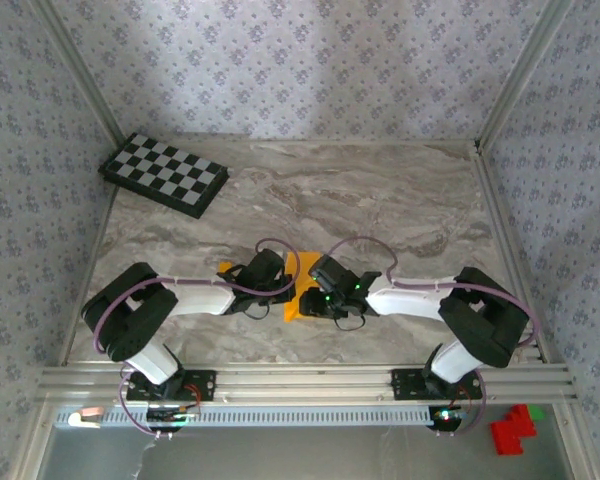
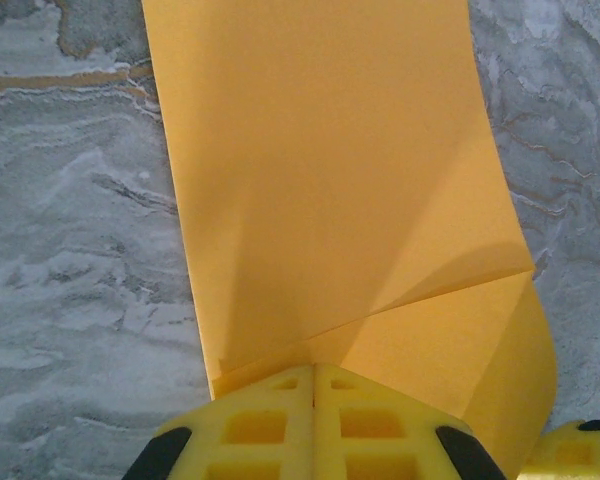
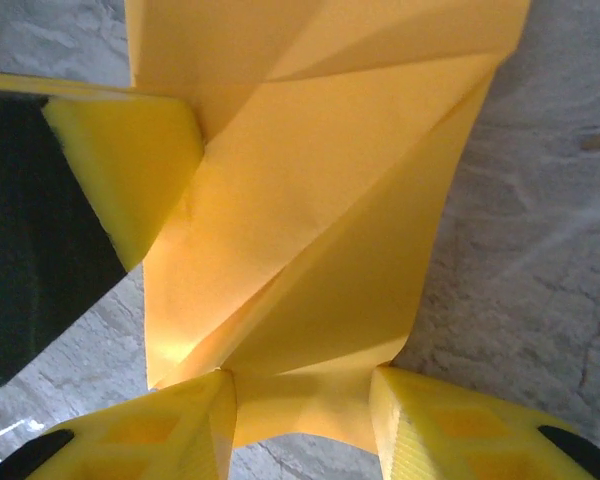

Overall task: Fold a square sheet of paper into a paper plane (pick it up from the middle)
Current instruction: Turn over the paper at the center of the table.

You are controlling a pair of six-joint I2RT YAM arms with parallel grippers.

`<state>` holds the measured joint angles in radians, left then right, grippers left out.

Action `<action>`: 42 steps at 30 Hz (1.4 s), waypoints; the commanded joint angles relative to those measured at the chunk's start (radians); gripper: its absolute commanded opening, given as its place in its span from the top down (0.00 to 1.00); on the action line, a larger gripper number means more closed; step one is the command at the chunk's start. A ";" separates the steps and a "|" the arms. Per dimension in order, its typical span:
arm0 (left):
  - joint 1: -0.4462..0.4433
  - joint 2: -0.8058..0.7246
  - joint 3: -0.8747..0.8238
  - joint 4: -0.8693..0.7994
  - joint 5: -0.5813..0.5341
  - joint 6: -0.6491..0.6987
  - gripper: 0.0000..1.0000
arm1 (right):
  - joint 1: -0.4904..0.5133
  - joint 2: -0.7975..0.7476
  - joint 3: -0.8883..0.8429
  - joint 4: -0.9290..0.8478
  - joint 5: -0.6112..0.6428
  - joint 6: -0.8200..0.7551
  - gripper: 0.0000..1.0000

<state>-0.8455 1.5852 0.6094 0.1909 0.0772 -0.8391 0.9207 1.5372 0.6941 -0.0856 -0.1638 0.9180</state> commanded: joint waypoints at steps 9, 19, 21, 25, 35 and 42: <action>-0.003 0.004 -0.023 -0.085 -0.030 0.008 0.97 | -0.072 -0.061 -0.111 0.163 -0.057 -0.029 0.53; -0.003 0.001 -0.022 -0.091 -0.033 0.008 0.97 | -0.117 -0.077 -0.129 0.207 -0.095 -0.073 0.51; -0.002 0.002 -0.022 -0.091 -0.033 0.009 0.97 | -0.124 -0.078 -0.125 0.214 -0.105 -0.087 0.51; -0.003 -0.001 -0.018 -0.098 -0.034 0.013 0.97 | -0.132 -0.078 -0.129 0.223 -0.123 -0.071 0.51; -0.002 0.002 -0.015 -0.100 -0.036 0.012 0.97 | -0.077 -0.095 -0.195 0.302 -0.088 0.078 0.57; -0.003 -0.001 -0.014 -0.104 -0.036 0.014 0.97 | -0.032 -0.123 -0.226 0.311 -0.016 0.127 0.66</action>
<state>-0.8455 1.5841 0.6094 0.1871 0.0765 -0.8387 0.8753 1.4345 0.4877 0.2161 -0.2317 1.0031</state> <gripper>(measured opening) 0.048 0.359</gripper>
